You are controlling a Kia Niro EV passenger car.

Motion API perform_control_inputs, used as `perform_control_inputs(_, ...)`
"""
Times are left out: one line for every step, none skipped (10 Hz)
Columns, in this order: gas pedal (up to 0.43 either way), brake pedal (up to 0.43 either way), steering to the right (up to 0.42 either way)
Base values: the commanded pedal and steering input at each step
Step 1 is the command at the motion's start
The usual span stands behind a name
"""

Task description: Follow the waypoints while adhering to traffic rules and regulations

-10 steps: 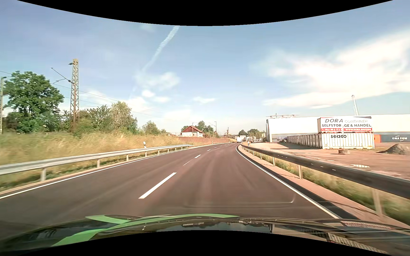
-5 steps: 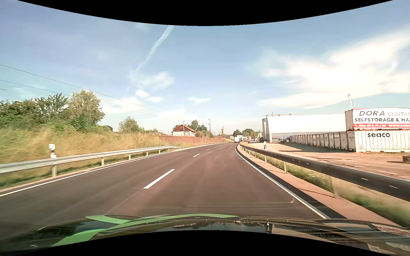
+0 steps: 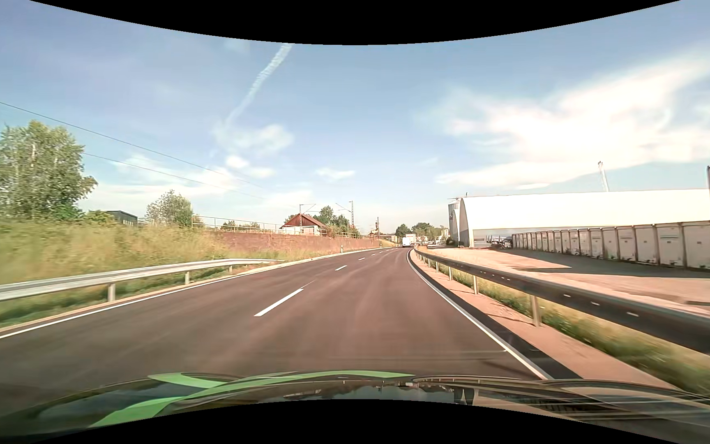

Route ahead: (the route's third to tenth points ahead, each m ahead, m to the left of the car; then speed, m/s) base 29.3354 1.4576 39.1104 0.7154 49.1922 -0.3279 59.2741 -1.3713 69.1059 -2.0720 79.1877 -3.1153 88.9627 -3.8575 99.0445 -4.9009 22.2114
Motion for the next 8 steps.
perform_control_inputs(0.197, 0.000, 0.010)
perform_control_inputs(0.197, 0.000, 0.010)
perform_control_inputs(0.209, 0.000, 0.010)
perform_control_inputs(0.209, 0.000, 0.010)
perform_control_inputs(0.228, 0.000, 0.010)
perform_control_inputs(0.240, 0.000, 0.010)
perform_control_inputs(0.248, 0.000, 0.010)
perform_control_inputs(0.248, 0.000, 0.010)
